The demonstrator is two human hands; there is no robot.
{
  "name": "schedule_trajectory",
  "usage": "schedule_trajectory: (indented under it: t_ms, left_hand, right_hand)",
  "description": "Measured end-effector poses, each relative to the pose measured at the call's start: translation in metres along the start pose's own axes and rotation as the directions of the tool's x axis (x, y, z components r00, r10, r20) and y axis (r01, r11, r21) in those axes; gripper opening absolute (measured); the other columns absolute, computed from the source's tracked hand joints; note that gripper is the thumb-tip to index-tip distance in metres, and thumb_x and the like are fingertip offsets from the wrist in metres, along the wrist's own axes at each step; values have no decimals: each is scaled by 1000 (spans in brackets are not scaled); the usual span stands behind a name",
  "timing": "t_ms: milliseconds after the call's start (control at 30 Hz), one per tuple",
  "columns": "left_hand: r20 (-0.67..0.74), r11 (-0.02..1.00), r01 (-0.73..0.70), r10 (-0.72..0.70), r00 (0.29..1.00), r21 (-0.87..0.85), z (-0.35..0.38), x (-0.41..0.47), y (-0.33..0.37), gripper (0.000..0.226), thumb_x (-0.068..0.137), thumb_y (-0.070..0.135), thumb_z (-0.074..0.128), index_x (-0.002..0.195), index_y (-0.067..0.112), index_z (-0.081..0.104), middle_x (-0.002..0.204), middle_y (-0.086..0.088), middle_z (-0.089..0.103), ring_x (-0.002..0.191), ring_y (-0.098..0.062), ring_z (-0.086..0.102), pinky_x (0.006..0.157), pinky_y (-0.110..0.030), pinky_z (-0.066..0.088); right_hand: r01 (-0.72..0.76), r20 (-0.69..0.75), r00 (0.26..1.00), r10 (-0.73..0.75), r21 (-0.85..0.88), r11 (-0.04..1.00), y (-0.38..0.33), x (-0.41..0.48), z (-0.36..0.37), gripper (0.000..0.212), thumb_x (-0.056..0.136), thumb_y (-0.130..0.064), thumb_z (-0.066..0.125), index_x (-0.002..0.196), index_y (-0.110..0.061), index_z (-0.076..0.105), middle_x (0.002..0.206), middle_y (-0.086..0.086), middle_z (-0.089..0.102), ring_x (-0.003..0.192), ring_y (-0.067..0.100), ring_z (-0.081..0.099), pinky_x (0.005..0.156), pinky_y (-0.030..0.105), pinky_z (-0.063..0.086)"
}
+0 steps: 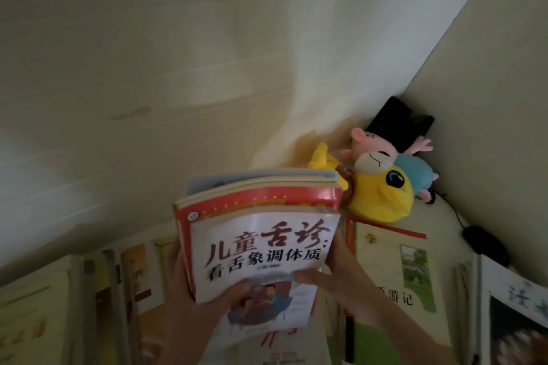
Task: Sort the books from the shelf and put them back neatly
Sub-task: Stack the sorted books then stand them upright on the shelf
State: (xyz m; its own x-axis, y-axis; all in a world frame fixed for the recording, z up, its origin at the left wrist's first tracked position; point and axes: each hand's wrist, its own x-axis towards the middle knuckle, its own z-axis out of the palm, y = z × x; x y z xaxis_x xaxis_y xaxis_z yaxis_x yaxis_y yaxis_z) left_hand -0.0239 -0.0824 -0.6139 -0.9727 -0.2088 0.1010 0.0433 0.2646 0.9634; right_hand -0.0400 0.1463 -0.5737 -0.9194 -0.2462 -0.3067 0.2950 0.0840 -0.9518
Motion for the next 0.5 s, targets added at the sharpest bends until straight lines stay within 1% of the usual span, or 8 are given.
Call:
schedule_trajectory:
  t_ms: [67,100,167,200,267,333,400,500]
  left_hand:
    - [-79,996,-87,87,993,3,-1,6,3,101,45,70,82,130,57,29,143,-19,38,126,-31,48,94,-37,51]
    - [-105,990,-135,132,986,-30,-1,11,7,102,48,67,83,131,52,24,142,-17,38,126,-30,49,93,-31,51]
    - [-39,985,-135,131,991,-109,3,17,11,111,47,52,90,134,43,21,132,3,51,114,-9,59,83,-16,52]
    - [55,985,-57,67,996,-165,6,20,13,117,43,44,94,138,32,27,123,6,59,106,-4,63,78,-16,54]
    - [277,967,125,-60,959,-223,13,24,7,114,35,44,96,132,11,46,108,0,71,98,-12,69,73,-26,58]
    - [397,966,205,-128,909,-159,15,24,-5,94,40,41,94,118,7,57,97,11,74,90,-6,70,68,-19,56]
    - [369,966,208,-140,919,-152,16,22,-4,90,42,40,91,118,8,55,94,13,73,86,5,67,66,-10,52]
    - [304,964,178,-113,946,-196,15,21,7,118,33,63,87,126,6,44,102,7,69,92,5,65,68,-10,52]
  right_hand:
    - [40,-42,998,-42,-37,999,-6,-5,0,72,73,-9,75,126,-39,35,121,-11,60,113,3,58,85,23,53]
    - [38,-82,996,-41,-37,999,-6,-8,0,73,72,-14,76,127,-39,36,119,-15,61,114,3,58,88,25,53]
    - [32,-159,987,-37,-31,999,0,-13,-6,75,73,-20,80,132,-35,36,119,-18,61,115,3,58,92,28,52]
    - [13,-185,982,-23,-59,998,5,-15,-9,75,74,-24,80,134,-31,36,120,-15,62,116,6,58,94,29,51]
    - [-76,-198,979,52,-116,990,18,-17,-12,73,74,-31,78,134,-28,38,124,-11,60,121,11,55,96,29,50]
    - [-148,-181,976,118,-160,976,26,-17,-14,79,73,-36,73,139,-32,28,127,-21,51,118,-5,51,89,13,47]
    - [-165,-181,975,130,-196,967,28,-14,-14,90,76,-34,70,146,-29,13,127,-26,44,106,-19,48,78,1,43]
    - [-148,-172,978,115,-193,970,28,-11,-10,92,83,-22,70,147,-28,4,124,-27,42,105,-20,47,76,-2,41]
